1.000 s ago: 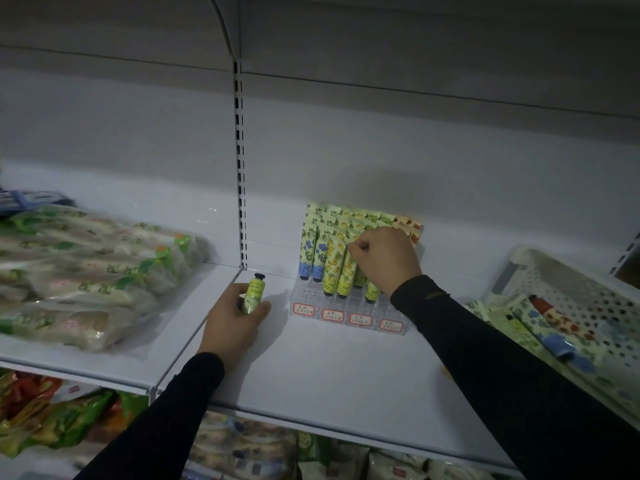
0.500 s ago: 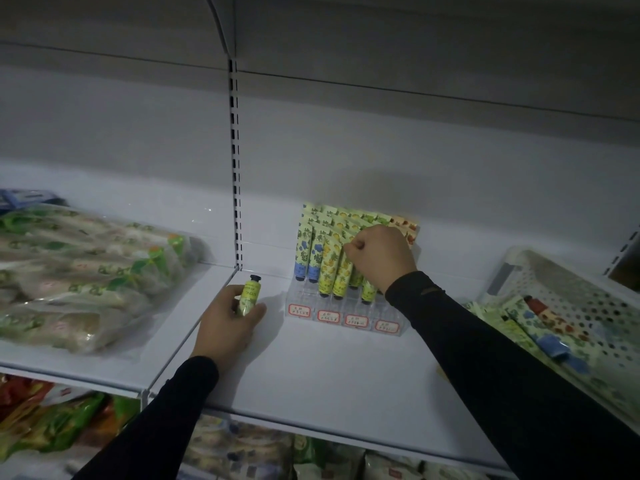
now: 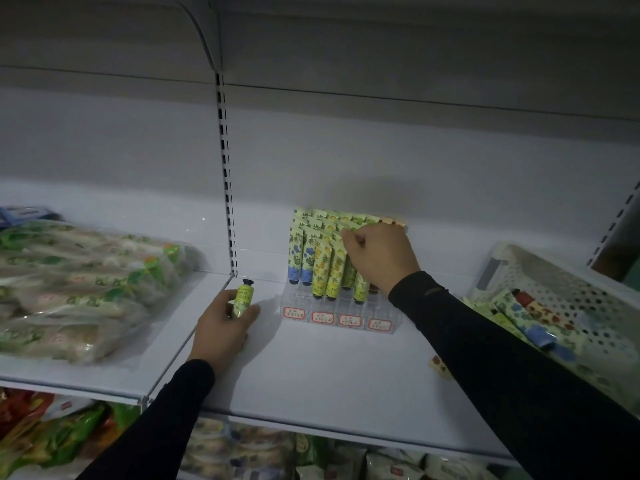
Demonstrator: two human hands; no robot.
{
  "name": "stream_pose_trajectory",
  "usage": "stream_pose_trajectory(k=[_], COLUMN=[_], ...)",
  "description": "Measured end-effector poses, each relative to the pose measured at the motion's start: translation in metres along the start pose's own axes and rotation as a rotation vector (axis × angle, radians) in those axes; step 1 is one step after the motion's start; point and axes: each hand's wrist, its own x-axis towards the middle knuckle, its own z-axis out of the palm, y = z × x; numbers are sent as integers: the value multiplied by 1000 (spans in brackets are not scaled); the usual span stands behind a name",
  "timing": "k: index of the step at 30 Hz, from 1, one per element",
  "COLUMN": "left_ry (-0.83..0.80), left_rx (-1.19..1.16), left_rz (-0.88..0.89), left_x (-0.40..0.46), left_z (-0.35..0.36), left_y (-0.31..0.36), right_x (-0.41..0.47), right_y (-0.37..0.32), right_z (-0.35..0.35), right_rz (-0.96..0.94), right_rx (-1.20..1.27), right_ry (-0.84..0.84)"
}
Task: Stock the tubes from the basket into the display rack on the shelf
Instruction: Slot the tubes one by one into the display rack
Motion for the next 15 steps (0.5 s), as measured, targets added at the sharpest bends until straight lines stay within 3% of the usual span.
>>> stream_pose_trajectory(k=[3, 8, 15], left_ry=[-20, -109, -243], left_rx=[-43, -50, -448], left_rz=[-21, -2, -54], left_x=[-1, -10, -28], left_z=[-2, -4, 21], left_y=[3, 26, 91], right_x=[-10, -34, -60], right_y=[4, 6, 3], right_z=[-10, -16, -13], right_rz=[-35, -60, -70], right_rx=[65, 201, 352], right_ry=[58, -29, -275])
